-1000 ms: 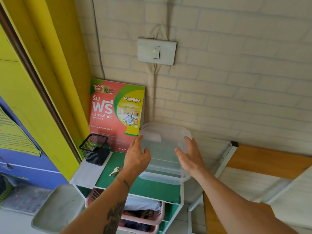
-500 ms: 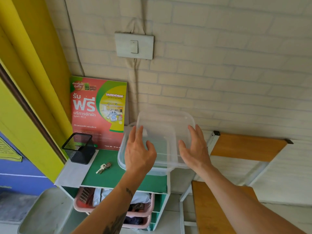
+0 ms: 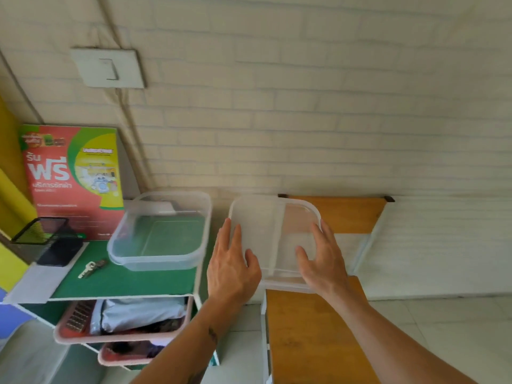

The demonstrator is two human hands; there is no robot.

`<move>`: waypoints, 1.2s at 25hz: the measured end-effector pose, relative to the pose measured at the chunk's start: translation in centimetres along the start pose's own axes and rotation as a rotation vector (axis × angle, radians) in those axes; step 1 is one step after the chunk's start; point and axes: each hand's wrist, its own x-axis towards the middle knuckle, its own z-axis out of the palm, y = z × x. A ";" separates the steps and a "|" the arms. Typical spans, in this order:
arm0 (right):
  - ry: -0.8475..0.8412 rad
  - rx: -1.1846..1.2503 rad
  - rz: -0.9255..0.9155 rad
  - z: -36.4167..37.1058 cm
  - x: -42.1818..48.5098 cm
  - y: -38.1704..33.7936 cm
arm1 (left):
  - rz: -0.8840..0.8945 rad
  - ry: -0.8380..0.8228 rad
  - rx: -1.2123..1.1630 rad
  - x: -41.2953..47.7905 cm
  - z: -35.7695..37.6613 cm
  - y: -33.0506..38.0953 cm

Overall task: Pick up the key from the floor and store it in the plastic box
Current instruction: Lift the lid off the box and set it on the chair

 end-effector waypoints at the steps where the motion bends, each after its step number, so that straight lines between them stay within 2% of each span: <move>1: -0.014 -0.015 0.014 -1.0 -0.5 2.0 | -0.007 -0.023 0.011 -1.0 1.5 1.4; 5: -0.109 -0.053 0.091 -3.2 -2.0 8.2 | -0.025 -0.135 0.045 -4.0 6.3 4.4; 9: -0.202 -0.082 0.150 -2.9 -3.3 13.4 | -0.053 -0.329 0.082 -6.0 10.7 4.2; 16: -0.314 -0.164 0.297 4.0 -3.5 22.7 | -0.114 -0.611 0.080 -6.0 20.1 -1.4; 24: -0.369 -0.230 0.388 15.3 -3.0 32.6 | -0.169 -0.742 0.120 -5.9 32.3 -10.6; 30: -0.396 -0.217 0.408 18.1 -2.8 35.9 | -0.185 -0.726 0.089 -6.7 36.6 -12.7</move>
